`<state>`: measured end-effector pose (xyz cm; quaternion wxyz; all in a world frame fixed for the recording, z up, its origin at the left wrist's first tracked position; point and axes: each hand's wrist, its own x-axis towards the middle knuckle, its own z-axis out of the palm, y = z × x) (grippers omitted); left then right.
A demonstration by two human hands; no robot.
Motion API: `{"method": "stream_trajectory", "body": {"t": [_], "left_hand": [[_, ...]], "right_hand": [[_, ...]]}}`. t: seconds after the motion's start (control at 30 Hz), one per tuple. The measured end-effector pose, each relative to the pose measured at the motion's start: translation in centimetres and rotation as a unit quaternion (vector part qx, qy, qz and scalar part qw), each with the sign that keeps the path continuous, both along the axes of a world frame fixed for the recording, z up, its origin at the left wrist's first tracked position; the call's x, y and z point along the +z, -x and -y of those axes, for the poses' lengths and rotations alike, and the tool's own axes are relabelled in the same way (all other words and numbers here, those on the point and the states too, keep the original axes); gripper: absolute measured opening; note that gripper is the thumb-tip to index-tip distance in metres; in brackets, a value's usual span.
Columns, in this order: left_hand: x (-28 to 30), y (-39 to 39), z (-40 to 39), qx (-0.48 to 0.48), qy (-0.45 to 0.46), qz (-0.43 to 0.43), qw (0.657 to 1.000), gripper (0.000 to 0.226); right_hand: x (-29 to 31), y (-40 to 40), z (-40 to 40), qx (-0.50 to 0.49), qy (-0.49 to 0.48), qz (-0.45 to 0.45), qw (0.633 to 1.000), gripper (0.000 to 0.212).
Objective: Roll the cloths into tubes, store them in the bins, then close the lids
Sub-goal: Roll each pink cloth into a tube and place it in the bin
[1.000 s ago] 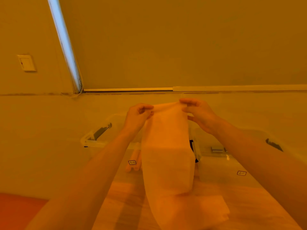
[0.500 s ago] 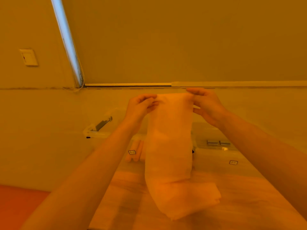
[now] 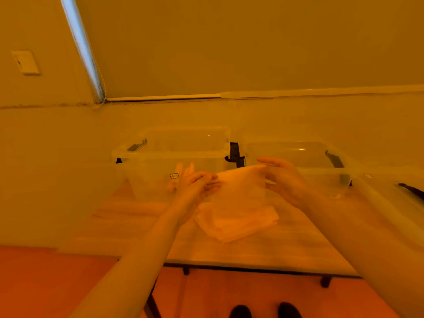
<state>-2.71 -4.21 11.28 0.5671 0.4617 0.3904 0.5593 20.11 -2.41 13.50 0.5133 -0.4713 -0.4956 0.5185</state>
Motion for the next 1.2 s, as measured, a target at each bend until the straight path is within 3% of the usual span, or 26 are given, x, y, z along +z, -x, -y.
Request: {"method": "stream_trajectory", "body": {"t": [0.3,0.53,0.63,0.83,0.97,1.2], "left_hand": [[-8.1,-0.9,2.8,-0.021,0.135,-0.039,0.99,0.011],[-8.8,0.0,1.5,-0.014,0.127,-0.153,0.98,0.018],[-8.4,1.0,0.2,-0.002,0.12,-0.175,0.977,0.018],[-8.1,1.8,-2.5,0.058,0.131,-0.146,0.979,0.021],[-8.4,2.3,-3.9,0.067,0.154,-0.118,0.979,0.014],[-8.8,3.0,-4.8,0.044,0.176,-0.108,0.977,0.019]], "right_hand": [[-7.9,-2.4,3.5,-0.004,0.1,0.081,0.992,0.032],[-9.3,-3.9,2.8,-0.001,0.097,0.248,0.964,0.02],[-8.6,-3.8,1.3,-0.018,0.102,0.269,0.957,0.021],[-8.3,-2.3,-3.0,-0.032,0.097,0.252,0.962,0.022],[-8.4,-1.0,-5.6,-0.016,0.138,0.153,0.978,0.017],[-9.2,0.5,-8.5,0.036,0.234,-0.022,0.971,0.039]]}}
